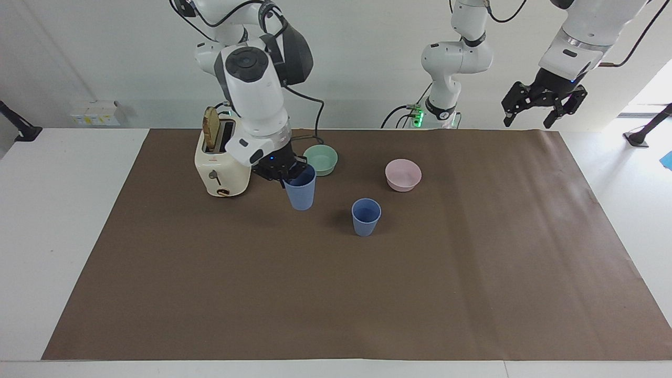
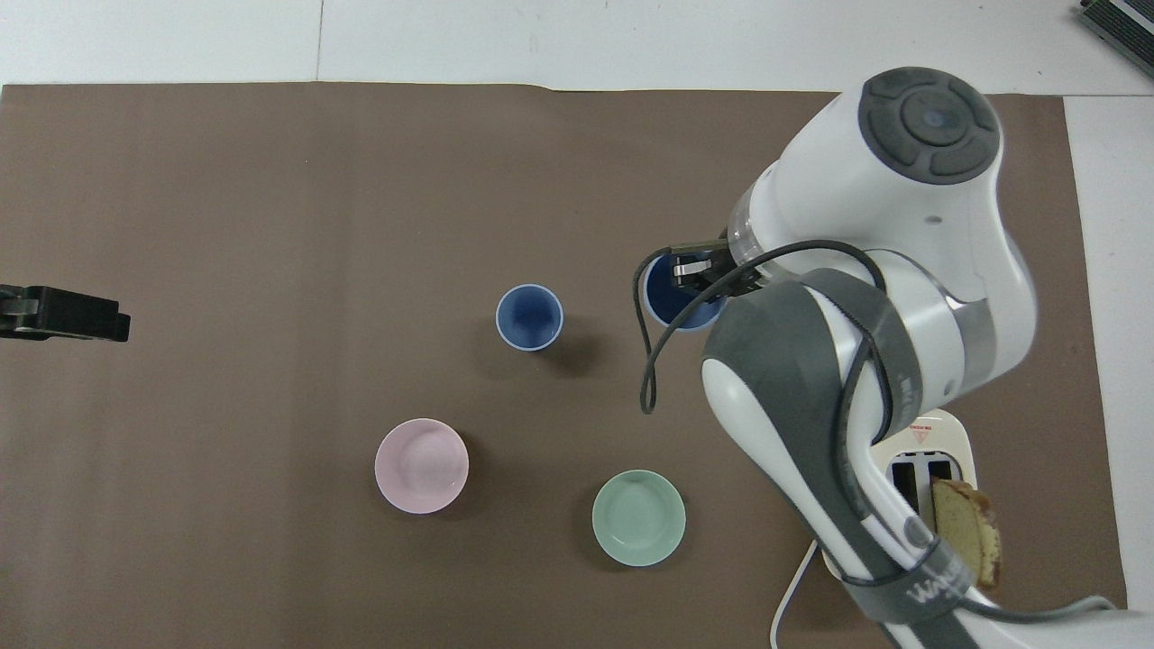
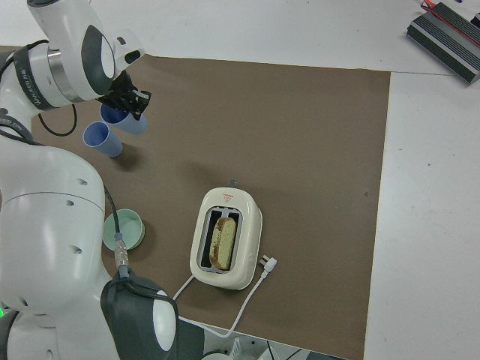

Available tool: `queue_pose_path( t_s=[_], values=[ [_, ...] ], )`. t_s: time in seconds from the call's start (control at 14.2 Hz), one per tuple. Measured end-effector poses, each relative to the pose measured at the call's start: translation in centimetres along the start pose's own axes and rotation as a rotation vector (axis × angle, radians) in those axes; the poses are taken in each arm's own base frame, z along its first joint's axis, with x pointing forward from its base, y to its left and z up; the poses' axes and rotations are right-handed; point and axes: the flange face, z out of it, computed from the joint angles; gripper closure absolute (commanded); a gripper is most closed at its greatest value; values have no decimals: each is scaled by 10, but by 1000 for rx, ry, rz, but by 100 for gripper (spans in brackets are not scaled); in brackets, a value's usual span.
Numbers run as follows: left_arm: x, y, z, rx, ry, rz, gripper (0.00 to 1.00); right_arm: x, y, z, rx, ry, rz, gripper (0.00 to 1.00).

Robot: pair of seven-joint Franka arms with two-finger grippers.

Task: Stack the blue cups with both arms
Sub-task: 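Lift the blue cup with the right gripper over the center cup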

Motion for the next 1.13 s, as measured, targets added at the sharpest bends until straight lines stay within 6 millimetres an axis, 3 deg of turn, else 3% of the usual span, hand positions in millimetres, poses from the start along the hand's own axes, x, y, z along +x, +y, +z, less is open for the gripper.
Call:
queue_pose_path(
  t_s=[0.14,0.28,0.7,0.92,1.13],
  values=[
    [0,-1,0,0,1,-1,0,-9,-36,-8,14,19,14,100],
    [0,-1,-1,0,1,-2,0,-15,-57,-11,21,26,22,100],
    [0,-2,-1,0,1,-2,0,-21,-77,-4,35,10,23,100],
    [0,-2,-1,0,1,-2,0,-24,-107,23,45,5,53,100],
    [0,-2,-1,0,1,-2,0,-18,-122,53,51,0,49,100]
  ],
)
